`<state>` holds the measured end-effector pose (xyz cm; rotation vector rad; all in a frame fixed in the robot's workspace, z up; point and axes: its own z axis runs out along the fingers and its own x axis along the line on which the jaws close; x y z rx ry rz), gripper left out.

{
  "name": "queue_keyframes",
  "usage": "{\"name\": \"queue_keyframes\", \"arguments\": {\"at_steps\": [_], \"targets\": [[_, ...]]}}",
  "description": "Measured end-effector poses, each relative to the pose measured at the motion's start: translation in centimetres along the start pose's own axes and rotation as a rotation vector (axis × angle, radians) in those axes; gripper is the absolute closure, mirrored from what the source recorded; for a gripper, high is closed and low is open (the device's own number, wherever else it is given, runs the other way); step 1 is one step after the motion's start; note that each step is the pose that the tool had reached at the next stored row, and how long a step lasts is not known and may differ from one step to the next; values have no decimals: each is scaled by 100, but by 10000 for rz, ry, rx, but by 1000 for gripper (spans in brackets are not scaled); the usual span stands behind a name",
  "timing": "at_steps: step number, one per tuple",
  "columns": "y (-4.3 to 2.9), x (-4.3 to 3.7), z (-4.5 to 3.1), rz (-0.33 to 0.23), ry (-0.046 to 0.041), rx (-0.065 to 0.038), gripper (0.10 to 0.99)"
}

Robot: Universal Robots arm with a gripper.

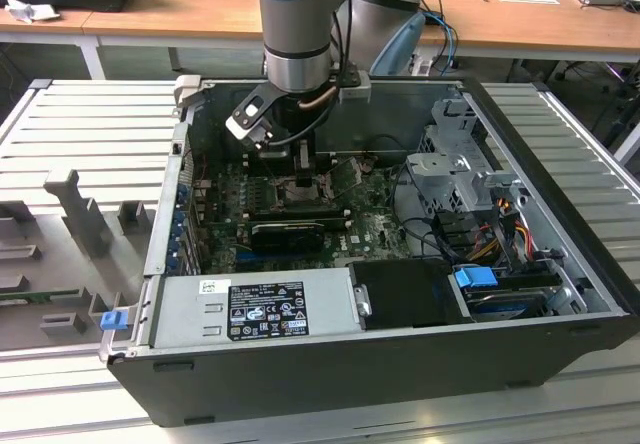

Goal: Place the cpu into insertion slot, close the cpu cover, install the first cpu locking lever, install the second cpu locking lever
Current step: 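Close the cpu cover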

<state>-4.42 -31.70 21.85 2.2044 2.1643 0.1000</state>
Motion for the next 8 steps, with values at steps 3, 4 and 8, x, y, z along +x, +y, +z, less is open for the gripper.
{"name": "queue_keyframes", "arguments": {"at_steps": [3, 4, 8], "targets": [[59, -1, 4, 6, -1, 2, 980], [71, -1, 5, 5, -1, 1, 980], [94, 0, -53, 7, -1, 22, 980]]}}
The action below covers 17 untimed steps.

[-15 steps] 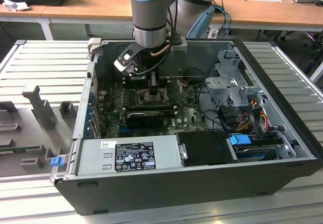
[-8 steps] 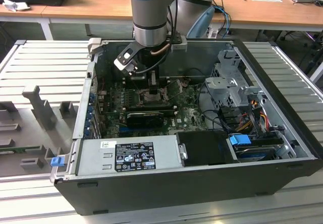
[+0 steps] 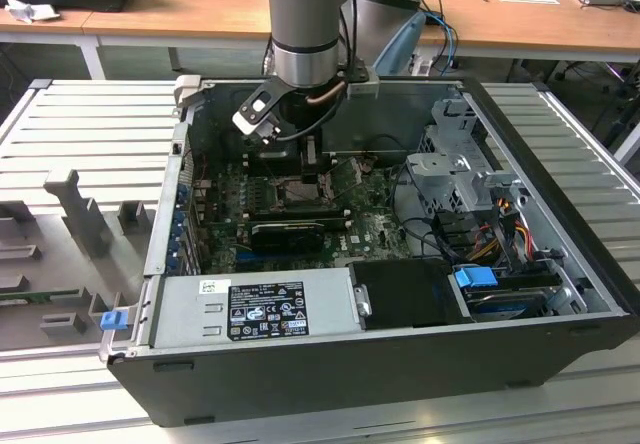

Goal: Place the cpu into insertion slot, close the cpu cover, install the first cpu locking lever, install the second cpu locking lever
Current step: 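Close the cpu cover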

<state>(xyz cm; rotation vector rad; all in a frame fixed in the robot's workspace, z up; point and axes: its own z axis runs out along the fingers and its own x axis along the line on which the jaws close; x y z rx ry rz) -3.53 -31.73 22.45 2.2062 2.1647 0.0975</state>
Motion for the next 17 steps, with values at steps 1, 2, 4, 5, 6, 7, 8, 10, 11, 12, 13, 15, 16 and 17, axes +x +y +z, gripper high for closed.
{"name": "queue_keyframes", "arguments": {"at_steps": [1, 2, 4, 5, 6, 7, 8, 10, 11, 12, 13, 15, 16, 17], "targets": [[5, 2, -52, -2, -1, 0, 980], [7, 2, -79, -2, -1, 0, 980], [36, 4, -92, -1, 1, 0, 980], [54, 3, -91, -2, 0, 2, 980], [66, 3, -92, -2, -2, 2, 980], [67, 3, -102, -2, -2, 2, 980], [69, 4, -128, -1, -1, 1, 980], [75, 5, -204, -1, -2, 1, 980], [81, 6, -236, -2, -1, 1, 980], [84, 6, -250, -1, -1, 1, 980], [94, 6, -262, -2, -2, 3, 980], [151, 8, -273, 0, -2, 26, 980], [182, 9, -277, -2, -1, 39, 980], [202, 9, -286, 0, -3, 47, 980]]}}
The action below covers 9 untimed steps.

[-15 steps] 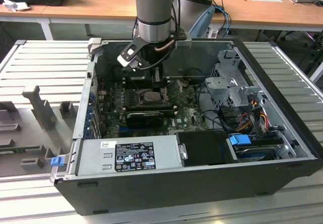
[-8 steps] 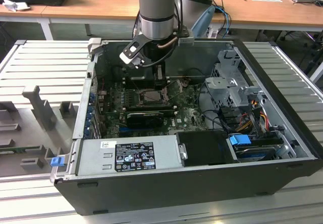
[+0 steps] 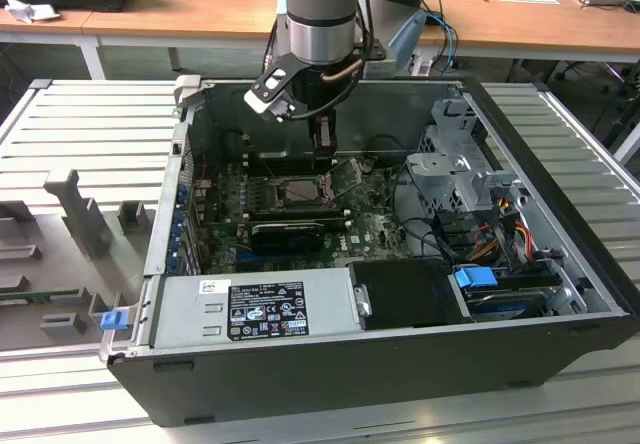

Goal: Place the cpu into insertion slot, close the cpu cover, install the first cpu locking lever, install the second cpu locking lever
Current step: 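Close the cpu cover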

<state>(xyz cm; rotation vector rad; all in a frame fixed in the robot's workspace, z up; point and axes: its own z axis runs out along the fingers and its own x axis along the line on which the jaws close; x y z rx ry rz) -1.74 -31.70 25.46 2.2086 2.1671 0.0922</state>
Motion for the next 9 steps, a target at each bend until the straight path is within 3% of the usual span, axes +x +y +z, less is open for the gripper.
{"name": "queue_keyframes", "arguments": {"at_steps": [9], "targets": [[173, 5, -6, -1, -1, 71, 980]]}}
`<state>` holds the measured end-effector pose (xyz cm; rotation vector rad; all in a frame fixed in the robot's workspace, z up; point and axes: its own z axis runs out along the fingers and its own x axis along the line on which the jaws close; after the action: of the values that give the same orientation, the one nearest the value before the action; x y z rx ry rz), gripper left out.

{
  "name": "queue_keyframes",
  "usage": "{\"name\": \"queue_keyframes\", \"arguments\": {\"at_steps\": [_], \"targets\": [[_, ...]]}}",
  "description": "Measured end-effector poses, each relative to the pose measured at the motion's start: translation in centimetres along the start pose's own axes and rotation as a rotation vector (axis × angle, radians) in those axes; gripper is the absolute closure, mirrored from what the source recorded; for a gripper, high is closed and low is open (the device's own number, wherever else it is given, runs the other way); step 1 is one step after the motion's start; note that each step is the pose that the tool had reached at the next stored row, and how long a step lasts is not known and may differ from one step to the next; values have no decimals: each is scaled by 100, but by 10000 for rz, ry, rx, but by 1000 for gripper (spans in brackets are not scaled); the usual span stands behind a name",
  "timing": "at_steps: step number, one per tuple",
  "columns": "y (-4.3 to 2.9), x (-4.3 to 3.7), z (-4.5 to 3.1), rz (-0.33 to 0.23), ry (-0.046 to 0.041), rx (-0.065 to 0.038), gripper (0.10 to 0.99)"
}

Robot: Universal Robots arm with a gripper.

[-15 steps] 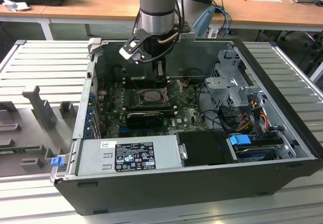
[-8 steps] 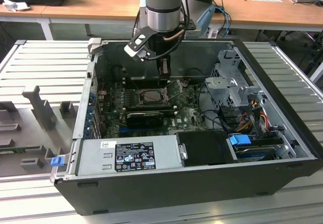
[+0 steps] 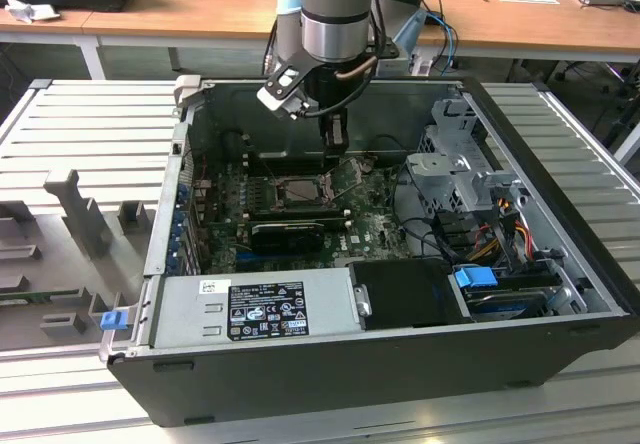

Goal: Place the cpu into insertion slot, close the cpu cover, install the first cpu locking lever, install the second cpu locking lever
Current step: 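Close the cpu cover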

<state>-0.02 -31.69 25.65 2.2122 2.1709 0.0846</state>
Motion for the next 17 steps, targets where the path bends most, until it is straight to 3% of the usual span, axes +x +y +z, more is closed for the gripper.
{"name": "queue_keyframes", "arguments": {"at_steps": [8, 17], "targets": [[209, 4, 14, 2, -2, 114, 980], [356, 8, 25, 2, -3, 196, 980]]}}
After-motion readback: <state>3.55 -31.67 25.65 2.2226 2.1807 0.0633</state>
